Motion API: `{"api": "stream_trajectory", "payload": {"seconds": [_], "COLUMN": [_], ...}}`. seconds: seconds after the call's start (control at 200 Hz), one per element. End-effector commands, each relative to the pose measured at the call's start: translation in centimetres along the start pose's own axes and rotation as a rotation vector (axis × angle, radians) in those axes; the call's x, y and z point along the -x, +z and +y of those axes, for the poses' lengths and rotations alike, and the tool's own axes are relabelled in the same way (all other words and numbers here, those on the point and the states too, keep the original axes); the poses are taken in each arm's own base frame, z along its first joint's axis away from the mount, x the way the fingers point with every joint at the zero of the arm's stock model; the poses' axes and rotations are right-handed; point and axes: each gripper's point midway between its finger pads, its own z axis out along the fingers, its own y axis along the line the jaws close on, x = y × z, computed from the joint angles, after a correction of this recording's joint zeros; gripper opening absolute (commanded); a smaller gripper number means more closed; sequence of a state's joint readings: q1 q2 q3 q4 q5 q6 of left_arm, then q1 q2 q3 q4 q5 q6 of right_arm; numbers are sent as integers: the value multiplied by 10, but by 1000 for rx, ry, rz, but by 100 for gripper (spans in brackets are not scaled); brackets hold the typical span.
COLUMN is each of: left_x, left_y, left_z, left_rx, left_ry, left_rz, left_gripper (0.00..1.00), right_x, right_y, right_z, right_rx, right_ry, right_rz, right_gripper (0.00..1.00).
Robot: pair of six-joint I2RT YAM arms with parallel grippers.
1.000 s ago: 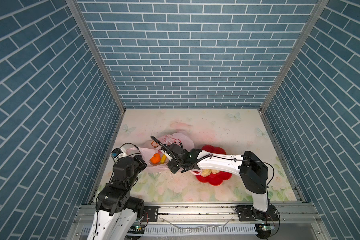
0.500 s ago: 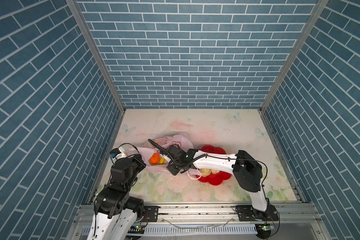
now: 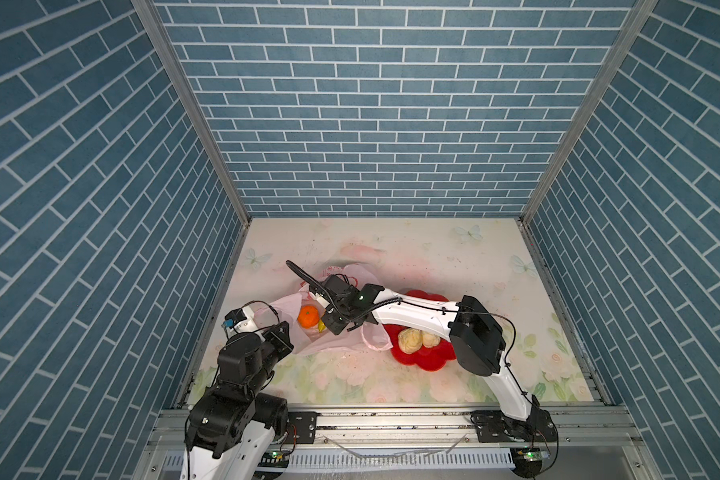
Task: Take the fake fruits out of the plastic bag
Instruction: 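Push the right gripper deeper into the bag and grasp the orange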
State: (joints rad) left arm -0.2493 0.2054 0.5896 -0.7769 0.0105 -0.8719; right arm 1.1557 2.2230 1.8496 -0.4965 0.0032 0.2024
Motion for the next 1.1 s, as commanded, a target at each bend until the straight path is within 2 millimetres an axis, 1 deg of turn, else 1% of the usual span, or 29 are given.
{"api": "stream_trajectory", "payload": {"seconds": [0.0,0.09,0.18,0.255,0.365,0.5,0.615,0.825,0.99,1.09], "left_x": [-25,-33,-37,-39,-39,-41,-42,-47,-49,-50], "left_y": [0,-1,1,1,1,1,-1,-5,-6,-6], "left_z": [19,32,32,36,36,35,34,35,35,34], "left_rx": [37,63,40,46,44,43,35,13,5,3], "left_ry": [24,23,10,0,-1,-3,-10,-40,-47,-47], "left_rz": [85,93,88,89,92,100,104,115,118,121], "left_gripper": [8,7,8,7,7,7,7,7,7,7], "right_x": [4,10,18,24,33,43,50,60,61,61], "right_y": [9,11,12,12,10,11,15,31,43,49], "right_z": [-1,1,1,1,-2,-1,0,1,0,3], "right_rx": [-4,1,4,4,-7,4,12,39,39,48], "right_ry": [5,26,62,98,156,207,241,283,295,300], "right_rz": [11,-7,-33,-58,-98,-136,-157,-190,-187,-180], "right_gripper": [11,13,19,27,42,54,57,60,63,66]}}
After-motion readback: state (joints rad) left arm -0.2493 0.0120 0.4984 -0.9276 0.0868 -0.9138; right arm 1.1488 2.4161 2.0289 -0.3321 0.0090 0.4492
